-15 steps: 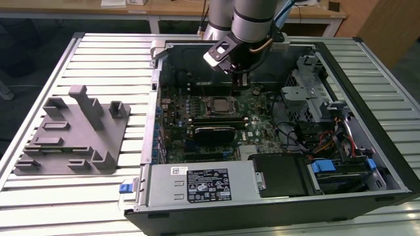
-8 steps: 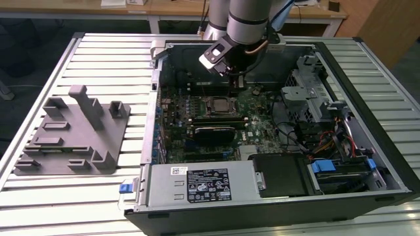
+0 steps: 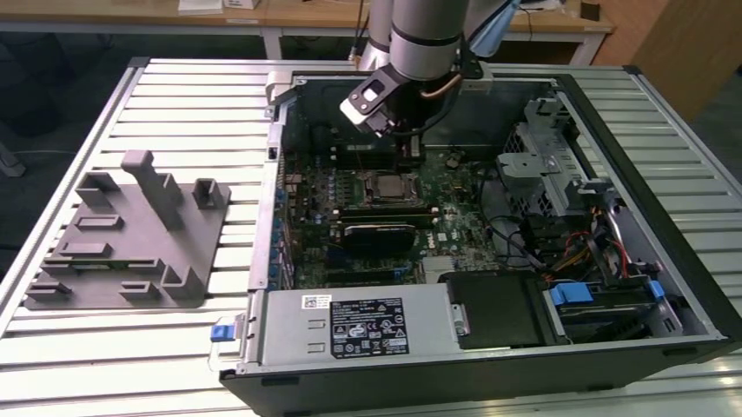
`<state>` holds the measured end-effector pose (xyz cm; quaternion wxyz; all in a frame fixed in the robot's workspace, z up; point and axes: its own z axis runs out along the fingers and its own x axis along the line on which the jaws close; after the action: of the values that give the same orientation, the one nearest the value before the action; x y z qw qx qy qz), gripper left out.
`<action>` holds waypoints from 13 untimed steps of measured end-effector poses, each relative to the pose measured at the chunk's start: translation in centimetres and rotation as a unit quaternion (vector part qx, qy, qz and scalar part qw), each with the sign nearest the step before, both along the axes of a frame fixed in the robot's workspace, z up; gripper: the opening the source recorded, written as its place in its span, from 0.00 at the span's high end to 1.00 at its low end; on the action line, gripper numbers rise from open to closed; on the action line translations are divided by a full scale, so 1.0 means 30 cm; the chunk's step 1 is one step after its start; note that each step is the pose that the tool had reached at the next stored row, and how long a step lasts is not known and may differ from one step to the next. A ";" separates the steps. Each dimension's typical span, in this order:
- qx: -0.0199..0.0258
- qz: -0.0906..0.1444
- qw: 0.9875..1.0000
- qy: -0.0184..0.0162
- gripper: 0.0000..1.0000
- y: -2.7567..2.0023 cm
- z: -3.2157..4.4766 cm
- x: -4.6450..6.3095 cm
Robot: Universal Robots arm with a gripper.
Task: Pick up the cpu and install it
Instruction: 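Close the cpu cover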
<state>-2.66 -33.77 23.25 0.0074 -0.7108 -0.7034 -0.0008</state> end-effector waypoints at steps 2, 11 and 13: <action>0.000 0.000 1.000 0.000 0.89 0.000 -0.001 -0.014; 0.000 0.007 1.000 0.000 0.89 0.000 -0.002 -0.022; 0.000 0.025 1.000 0.000 0.89 0.000 -0.002 -0.022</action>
<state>-3.33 -33.77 23.19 0.0073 -0.6931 -0.7208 -0.0005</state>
